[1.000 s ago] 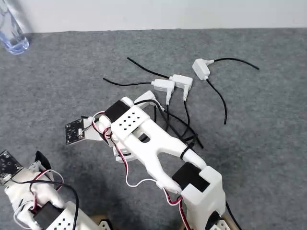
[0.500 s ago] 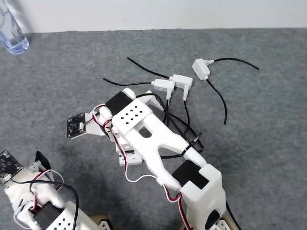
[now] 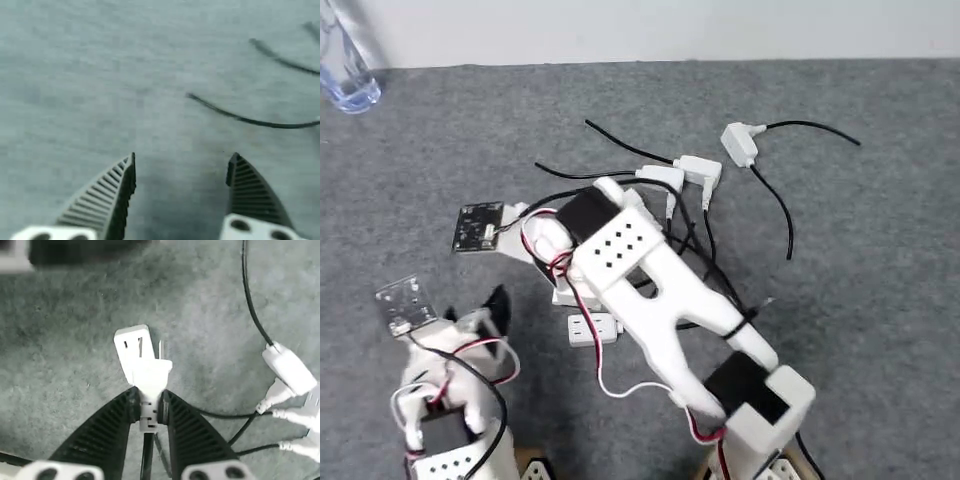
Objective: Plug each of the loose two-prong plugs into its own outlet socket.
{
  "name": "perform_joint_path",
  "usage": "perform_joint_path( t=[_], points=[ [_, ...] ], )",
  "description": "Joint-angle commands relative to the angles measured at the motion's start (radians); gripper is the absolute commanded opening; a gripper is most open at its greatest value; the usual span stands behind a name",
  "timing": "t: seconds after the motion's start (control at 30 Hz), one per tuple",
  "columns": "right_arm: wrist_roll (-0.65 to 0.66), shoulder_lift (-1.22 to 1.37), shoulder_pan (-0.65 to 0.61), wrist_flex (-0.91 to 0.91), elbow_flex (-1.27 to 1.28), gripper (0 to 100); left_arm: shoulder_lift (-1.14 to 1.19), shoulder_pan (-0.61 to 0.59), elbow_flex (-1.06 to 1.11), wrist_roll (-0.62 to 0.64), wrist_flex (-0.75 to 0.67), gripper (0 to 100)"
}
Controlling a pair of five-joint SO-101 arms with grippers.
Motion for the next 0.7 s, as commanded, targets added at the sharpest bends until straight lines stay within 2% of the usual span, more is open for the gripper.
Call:
perform_joint_path(
  t=[0.0, 0.1, 0.43, 0.67],
  points=[
    [-0.025, -0.087, 0.022, -0.005, 0.012, 0.8, -0.011, 0.176, -0.007, 0.338, 0.002, 28],
    [-0.025, -0.114, 0.018, -0.007, 0.037, 0.8, -0.011, 0.218, -0.007, 0.43, 0.002, 28],
    [-0.046, -0.12, -0.008, 0.004, 0.064, 0.8, -0.009, 0.216, -0.007, 0.436, 0.003, 28],
    [0.071, -0.127, 0.179, -0.188, 0.341, 0.8, -0.011, 0.086, -0.007, 0.431, -0.012, 28]
  ],
)
